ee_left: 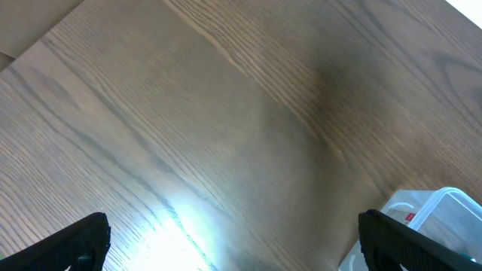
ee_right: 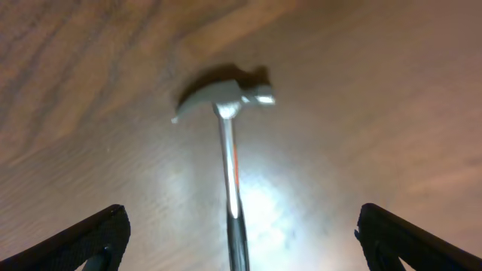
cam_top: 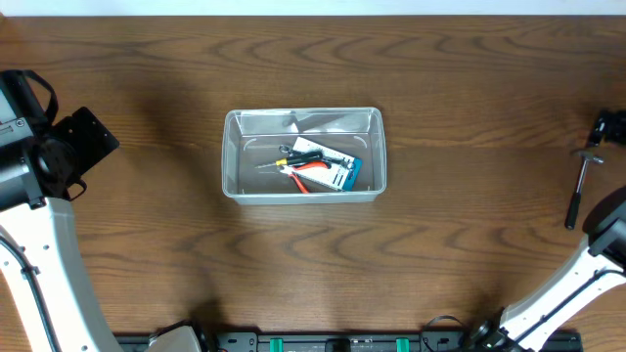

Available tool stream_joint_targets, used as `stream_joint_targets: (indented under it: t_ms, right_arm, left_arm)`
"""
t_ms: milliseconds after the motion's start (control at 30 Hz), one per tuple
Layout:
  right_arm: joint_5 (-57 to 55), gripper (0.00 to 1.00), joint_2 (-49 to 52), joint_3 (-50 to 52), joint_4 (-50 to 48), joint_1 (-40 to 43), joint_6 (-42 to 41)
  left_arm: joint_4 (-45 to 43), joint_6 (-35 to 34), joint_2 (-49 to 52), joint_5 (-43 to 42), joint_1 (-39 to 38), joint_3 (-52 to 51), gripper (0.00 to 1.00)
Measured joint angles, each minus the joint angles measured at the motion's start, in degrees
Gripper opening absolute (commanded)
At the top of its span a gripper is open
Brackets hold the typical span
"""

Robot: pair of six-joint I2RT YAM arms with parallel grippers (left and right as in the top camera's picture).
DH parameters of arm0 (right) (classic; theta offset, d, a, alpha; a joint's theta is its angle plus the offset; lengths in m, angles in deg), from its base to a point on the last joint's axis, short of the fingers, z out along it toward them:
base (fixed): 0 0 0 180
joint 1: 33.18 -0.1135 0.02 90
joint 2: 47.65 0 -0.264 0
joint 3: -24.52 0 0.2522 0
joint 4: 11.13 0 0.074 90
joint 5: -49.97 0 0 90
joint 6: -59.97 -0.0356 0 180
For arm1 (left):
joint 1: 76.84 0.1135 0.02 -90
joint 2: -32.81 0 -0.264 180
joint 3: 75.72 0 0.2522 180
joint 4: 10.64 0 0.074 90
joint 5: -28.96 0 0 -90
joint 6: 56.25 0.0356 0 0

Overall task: Pack container
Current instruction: 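Move the right gripper to the claw hammer handle and grasp it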

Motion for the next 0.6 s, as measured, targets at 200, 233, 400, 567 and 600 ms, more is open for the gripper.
stream_joint_targets:
  t_ms: [200, 233, 400, 567, 600]
  right_arm:
    - [1.07, 0.99, 4.26, 0.02, -2.51, -0.68, 3.48]
    - [1.22, 0.99, 4.94, 0.02, -2.91, -0.96, 3.91]
    - [2.1, 0.99, 6.29, 1.4, -5.9, -1.51, 4.94]
    - [2.71, 0.99, 6.29, 5.09, -9.53, -1.51, 5.2]
    - [2.75, 0.99, 6.29, 5.99, -9.92, -1.51, 5.22]
  left_arm:
    - [0.0, 0.0, 0.0, 0.02, 0.0, 0.0, 0.98]
    - [0.0, 0.0, 0.0, 0.0, 0.0, 0.0, 0.98]
    - [0.0, 0.0, 0.0, 0.02, 0.0, 0.0, 0.98]
    - [0.0, 0.0, 0.0, 0.02, 0.0, 0.0, 0.98]
    - [0.02, 0.0, 0.0, 0.0, 0.0, 0.0, 0.98]
